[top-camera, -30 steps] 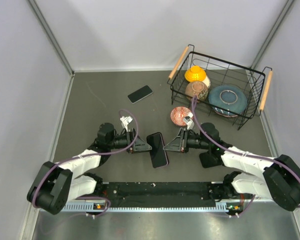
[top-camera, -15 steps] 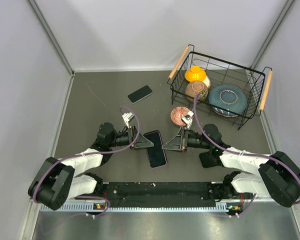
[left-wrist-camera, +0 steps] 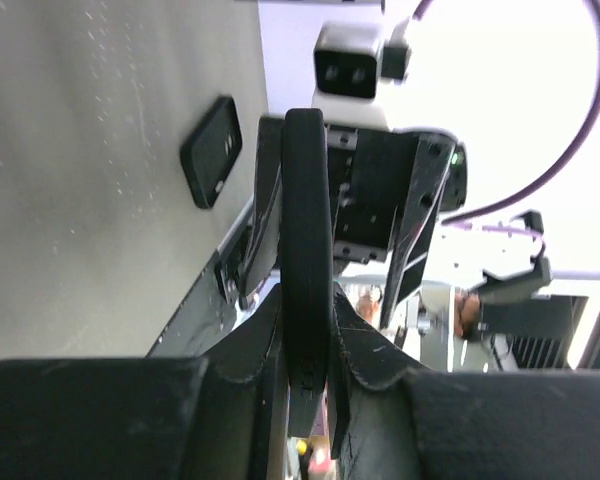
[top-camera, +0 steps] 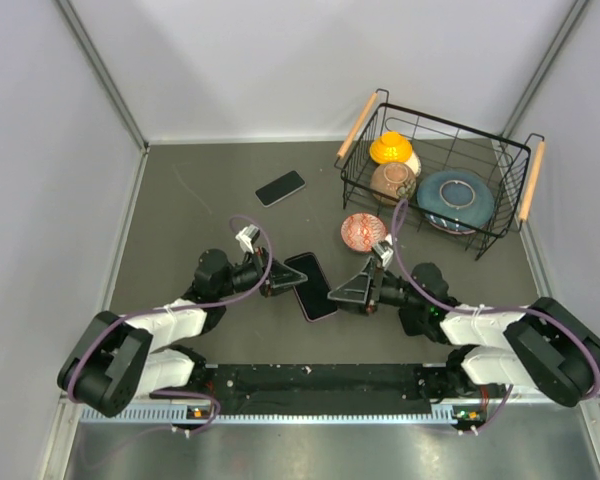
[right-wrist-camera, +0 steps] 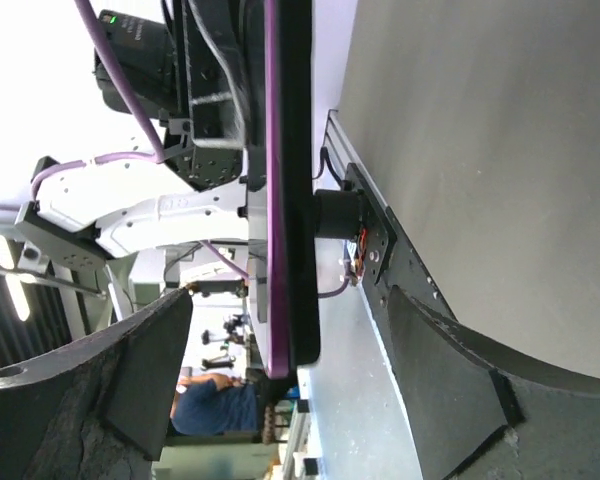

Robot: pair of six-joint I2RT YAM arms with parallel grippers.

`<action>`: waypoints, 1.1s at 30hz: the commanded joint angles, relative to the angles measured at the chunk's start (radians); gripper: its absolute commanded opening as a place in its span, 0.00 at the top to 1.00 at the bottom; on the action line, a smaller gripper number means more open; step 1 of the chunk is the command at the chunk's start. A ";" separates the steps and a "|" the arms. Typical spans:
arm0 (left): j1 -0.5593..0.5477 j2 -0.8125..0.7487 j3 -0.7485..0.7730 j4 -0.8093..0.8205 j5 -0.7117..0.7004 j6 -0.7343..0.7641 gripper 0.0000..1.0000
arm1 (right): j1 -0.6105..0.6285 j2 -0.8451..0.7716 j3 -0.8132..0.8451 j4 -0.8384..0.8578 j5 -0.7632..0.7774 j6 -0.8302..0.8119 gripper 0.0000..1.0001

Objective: Put the phone into the phone case

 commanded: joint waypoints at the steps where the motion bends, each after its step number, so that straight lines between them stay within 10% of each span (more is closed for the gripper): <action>1: -0.004 -0.032 -0.005 0.091 -0.166 -0.087 1.00 | 0.004 0.033 -0.057 0.223 0.080 0.081 0.20; 22: -0.013 0.074 -0.119 0.336 -0.264 -0.200 0.95 | 0.086 0.380 0.005 0.641 0.195 0.190 0.70; 30: -0.067 0.132 -0.165 0.433 -0.275 -0.203 0.84 | 0.088 0.407 0.015 0.642 0.210 0.167 0.54; 33: -0.075 0.134 -0.166 0.424 -0.275 -0.190 0.81 | 0.088 0.440 0.022 0.642 0.212 0.167 0.75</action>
